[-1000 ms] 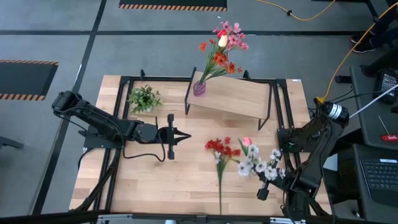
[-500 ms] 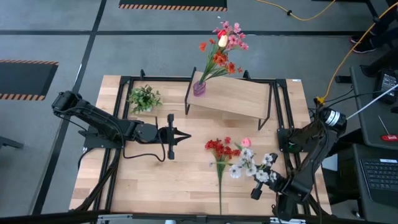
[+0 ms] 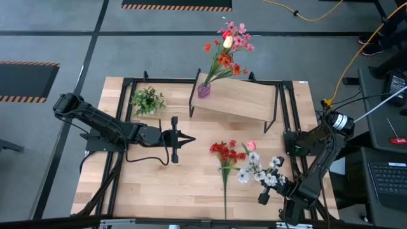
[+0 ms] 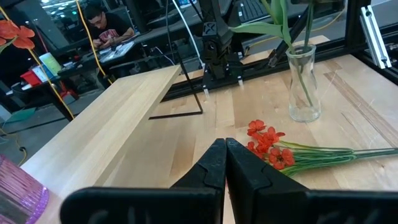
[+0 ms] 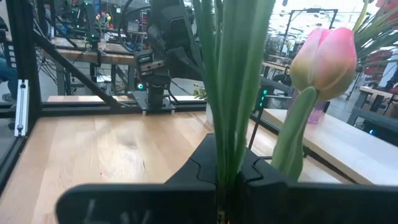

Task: Pick and place flowers into a vace then onto a shelf
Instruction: Put the white flowers into the transparent vase, then put the orange flowers into the transparent vase

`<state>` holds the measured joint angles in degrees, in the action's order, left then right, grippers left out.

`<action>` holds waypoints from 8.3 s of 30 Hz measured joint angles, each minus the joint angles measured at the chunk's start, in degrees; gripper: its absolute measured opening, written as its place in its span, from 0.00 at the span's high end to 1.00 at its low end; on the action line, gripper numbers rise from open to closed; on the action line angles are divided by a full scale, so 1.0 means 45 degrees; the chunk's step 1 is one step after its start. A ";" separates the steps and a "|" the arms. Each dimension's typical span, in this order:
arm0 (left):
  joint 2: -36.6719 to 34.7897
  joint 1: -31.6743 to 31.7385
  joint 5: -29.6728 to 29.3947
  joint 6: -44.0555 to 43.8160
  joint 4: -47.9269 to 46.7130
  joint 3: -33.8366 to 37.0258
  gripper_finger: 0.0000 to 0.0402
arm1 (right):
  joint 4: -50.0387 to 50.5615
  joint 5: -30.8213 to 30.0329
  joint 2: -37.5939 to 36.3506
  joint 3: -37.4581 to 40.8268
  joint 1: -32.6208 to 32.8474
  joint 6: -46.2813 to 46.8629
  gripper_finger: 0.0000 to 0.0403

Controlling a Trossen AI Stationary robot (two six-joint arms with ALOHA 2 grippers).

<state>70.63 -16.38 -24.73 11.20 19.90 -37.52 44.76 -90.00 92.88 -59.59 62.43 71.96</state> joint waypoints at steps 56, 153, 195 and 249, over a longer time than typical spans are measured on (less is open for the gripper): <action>0.0000 -0.0005 -0.0003 -0.0344 -0.0083 0.0000 0.99 | -0.0103 0.4336 -0.0983 0.1121 0.0185 0.0299 0.56; 1.0530 -0.1112 0.2380 0.6917 -0.2375 -0.7470 0.88 | 0.6192 0.9865 -0.6222 0.1281 -0.0529 0.4197 0.98; 1.0841 -0.0051 0.4391 0.9452 -0.2064 -0.7461 0.57 | 0.6050 0.9679 -0.6222 0.1281 -0.0525 0.4192 0.96; 1.2080 0.1636 0.6648 0.9736 0.0127 -0.7470 0.63 | 0.5788 0.9537 -0.6227 0.1286 -0.0526 0.4192 0.96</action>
<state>124.99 -9.02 5.19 55.01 20.47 -71.13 70.80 -47.08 64.86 -53.80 60.07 90.83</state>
